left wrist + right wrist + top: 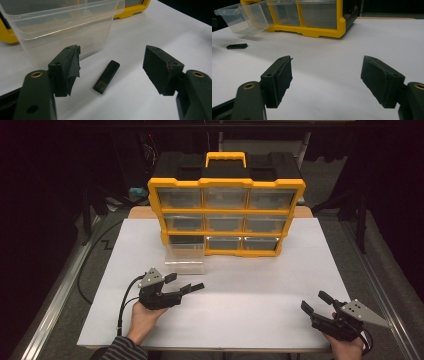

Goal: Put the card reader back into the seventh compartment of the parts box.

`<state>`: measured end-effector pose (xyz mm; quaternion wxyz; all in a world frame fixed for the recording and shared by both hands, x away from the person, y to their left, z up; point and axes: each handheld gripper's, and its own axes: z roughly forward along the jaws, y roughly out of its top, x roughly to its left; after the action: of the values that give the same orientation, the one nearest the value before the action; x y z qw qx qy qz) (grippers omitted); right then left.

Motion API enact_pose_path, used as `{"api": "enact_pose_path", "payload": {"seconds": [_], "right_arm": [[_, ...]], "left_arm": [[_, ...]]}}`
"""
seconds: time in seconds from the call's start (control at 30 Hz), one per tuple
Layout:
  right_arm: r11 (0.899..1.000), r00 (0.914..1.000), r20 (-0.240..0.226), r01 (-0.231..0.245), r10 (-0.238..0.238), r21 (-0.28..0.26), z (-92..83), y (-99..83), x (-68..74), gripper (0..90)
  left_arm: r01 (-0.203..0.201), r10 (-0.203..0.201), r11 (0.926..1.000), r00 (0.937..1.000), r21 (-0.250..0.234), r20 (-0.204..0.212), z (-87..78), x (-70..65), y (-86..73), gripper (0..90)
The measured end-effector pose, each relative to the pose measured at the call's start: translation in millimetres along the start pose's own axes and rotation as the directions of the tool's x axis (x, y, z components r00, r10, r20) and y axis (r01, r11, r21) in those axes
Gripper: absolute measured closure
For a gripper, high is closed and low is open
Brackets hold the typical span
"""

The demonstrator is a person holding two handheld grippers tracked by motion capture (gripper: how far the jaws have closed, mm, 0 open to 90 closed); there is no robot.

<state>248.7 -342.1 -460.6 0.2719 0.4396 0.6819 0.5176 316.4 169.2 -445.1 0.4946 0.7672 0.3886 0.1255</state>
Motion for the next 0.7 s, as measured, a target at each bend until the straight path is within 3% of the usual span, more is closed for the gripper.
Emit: {"api": "enact_pose_path", "payload": {"seconds": [0.5,0.7], "right_arm": [[1.000,1.0000,-0.006,-0.003,0.003,0.000,-0.1,0.0,0.4,25.5],[1.000,0.9999,-0.011,-0.004,0.004,-0.005,0.2,0.1,-0.2,25.5]], "left_arm": [[-0.028,0.028,0.9981,0.9996,0.056,-0.001,12.3,-6.9,10.7,33.1],[-0.068,0.070,0.9910,0.9975,0.115,-0.011,20.1,-12.2,18.9,33.7]]}}
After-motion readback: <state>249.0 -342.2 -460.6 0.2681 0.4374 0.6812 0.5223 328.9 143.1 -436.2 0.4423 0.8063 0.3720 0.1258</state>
